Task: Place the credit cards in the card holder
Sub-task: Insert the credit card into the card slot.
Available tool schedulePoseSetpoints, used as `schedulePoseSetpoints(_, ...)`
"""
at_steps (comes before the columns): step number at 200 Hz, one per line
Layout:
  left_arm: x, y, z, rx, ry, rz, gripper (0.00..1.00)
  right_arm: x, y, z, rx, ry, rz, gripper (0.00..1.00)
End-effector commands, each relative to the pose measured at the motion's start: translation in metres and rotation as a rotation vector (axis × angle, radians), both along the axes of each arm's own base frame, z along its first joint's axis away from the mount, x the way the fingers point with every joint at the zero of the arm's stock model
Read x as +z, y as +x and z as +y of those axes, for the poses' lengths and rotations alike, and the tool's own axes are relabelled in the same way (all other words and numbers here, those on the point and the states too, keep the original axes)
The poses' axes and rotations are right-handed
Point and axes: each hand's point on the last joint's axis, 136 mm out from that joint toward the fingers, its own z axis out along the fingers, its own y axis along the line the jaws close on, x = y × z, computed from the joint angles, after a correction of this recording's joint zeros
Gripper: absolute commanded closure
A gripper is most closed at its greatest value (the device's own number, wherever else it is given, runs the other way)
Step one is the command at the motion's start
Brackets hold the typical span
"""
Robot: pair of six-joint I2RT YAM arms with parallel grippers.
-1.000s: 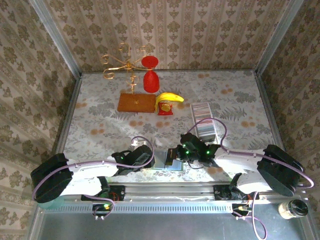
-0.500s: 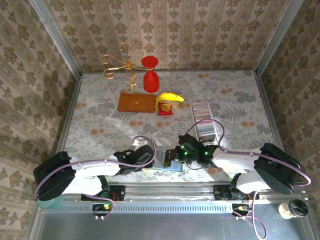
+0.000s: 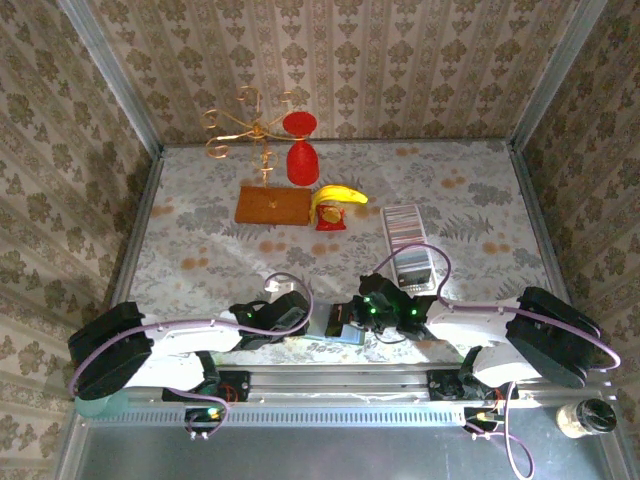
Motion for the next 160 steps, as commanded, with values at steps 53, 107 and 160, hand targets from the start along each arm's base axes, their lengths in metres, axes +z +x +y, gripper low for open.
schedulePoseSetpoints(53,-0.017,-0.015,-0.004,-0.014,0.002,0.084,0.76,-0.001,0.004,0.001,-0.047,0.031,-0.015,1.0)
schedulePoseSetpoints(107,-0.018,-0.015,-0.004,-0.011,0.004,0.084,0.76,-0.001,0.011,-0.008,-0.071,-0.006,-0.071,1.0)
schedulePoseSetpoints(160,-0.022,-0.015,-0.005,-0.013,0.007,0.092,0.77,-0.007,0.012,-0.014,-0.07,-0.056,-0.075,1.0)
